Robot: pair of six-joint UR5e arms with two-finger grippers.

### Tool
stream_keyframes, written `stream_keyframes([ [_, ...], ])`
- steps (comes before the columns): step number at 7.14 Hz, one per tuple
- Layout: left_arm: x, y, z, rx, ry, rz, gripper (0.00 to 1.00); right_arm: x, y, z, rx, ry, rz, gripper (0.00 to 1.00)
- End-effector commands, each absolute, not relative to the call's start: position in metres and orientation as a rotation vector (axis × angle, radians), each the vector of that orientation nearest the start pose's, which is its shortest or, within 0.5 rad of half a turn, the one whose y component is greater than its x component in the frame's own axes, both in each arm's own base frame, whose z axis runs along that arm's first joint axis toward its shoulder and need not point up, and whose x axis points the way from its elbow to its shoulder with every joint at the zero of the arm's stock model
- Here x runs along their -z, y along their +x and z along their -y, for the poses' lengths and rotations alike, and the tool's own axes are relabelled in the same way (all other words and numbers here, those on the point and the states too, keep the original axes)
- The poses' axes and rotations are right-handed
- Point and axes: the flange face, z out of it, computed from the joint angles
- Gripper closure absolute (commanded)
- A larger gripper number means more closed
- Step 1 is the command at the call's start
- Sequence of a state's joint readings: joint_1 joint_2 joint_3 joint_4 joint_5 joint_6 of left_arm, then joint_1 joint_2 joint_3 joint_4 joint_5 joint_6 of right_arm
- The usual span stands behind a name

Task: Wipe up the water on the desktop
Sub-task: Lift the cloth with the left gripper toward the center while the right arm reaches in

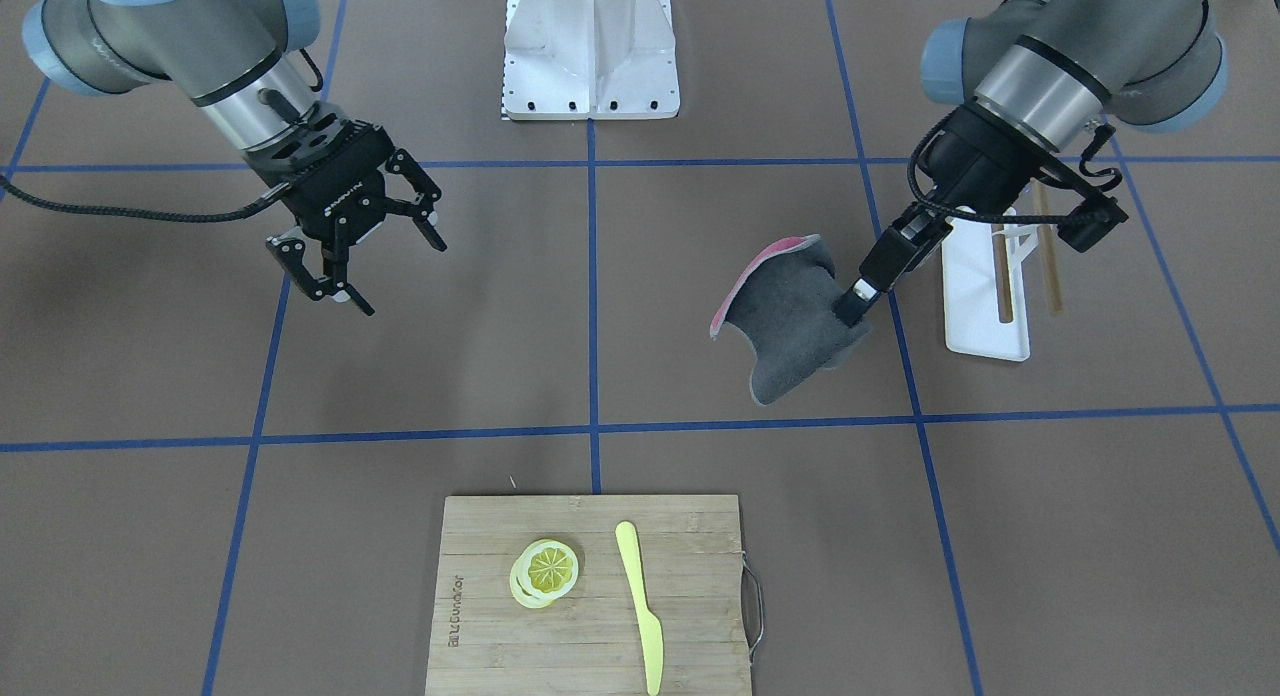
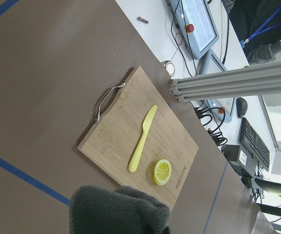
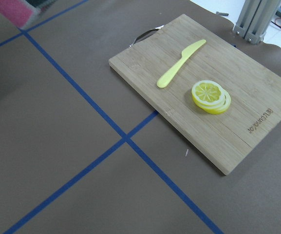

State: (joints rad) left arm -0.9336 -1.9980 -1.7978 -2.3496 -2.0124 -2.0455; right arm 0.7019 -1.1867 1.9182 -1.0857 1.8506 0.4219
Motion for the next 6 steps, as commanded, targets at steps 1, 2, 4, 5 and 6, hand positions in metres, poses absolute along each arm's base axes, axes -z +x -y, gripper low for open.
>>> stream_keyframes([
  [1, -0.208, 0.286, 0.527, 0.932, -0.151, -1.512, 1.0, -0.203, -0.423, 0.417, 0.542, 0.93, 0.911, 0.01],
  [2, -0.203, 0.285, 0.524, 0.981, -0.207, -1.527, 1.0, -0.181, -0.444, 0.399, 0.539, 0.976, 0.916, 0.01],
  [4, -0.193, 0.304, 0.507, 1.021, -0.315, -1.539, 1.0, -0.154, -0.476, 0.367, 0.52, 1.042, 0.907, 0.01],
  [5, -0.19, 0.318, 0.496, 1.028, -0.356, -1.538, 1.0, -0.142, -0.482, 0.361, 0.51, 1.063, 0.911, 0.01],
  [6, -0.187, 0.328, 0.482, 1.009, -0.366, -1.545, 1.0, -0.134, -0.482, 0.36, 0.508, 1.07, 0.92, 0.01],
])
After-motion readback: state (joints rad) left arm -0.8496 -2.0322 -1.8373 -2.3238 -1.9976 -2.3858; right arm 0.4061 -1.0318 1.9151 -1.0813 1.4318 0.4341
